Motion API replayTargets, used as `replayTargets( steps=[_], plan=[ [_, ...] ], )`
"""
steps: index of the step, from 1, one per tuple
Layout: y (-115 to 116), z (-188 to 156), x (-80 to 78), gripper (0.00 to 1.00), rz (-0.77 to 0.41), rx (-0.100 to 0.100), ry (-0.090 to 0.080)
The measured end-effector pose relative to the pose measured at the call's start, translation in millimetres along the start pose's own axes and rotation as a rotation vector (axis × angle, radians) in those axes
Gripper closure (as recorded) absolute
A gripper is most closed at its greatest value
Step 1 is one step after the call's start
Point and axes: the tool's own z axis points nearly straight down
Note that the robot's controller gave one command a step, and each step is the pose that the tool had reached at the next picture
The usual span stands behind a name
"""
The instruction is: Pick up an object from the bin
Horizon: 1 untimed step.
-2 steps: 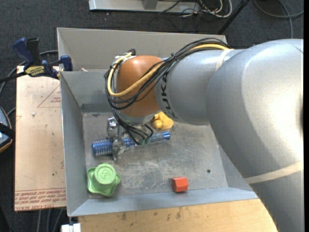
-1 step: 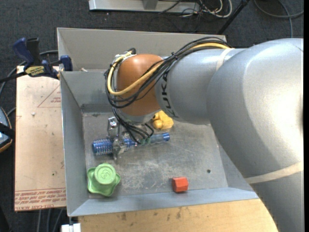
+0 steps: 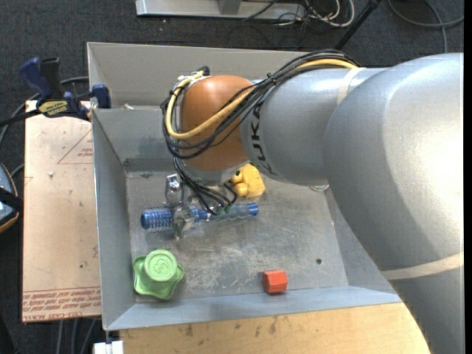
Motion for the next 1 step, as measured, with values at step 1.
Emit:
replayTargets(
  steps=[1],
  plan=[
    [1.0, -75.6, -2.3, 1.00, 0.000, 0.001, -0.006]
  ],
)
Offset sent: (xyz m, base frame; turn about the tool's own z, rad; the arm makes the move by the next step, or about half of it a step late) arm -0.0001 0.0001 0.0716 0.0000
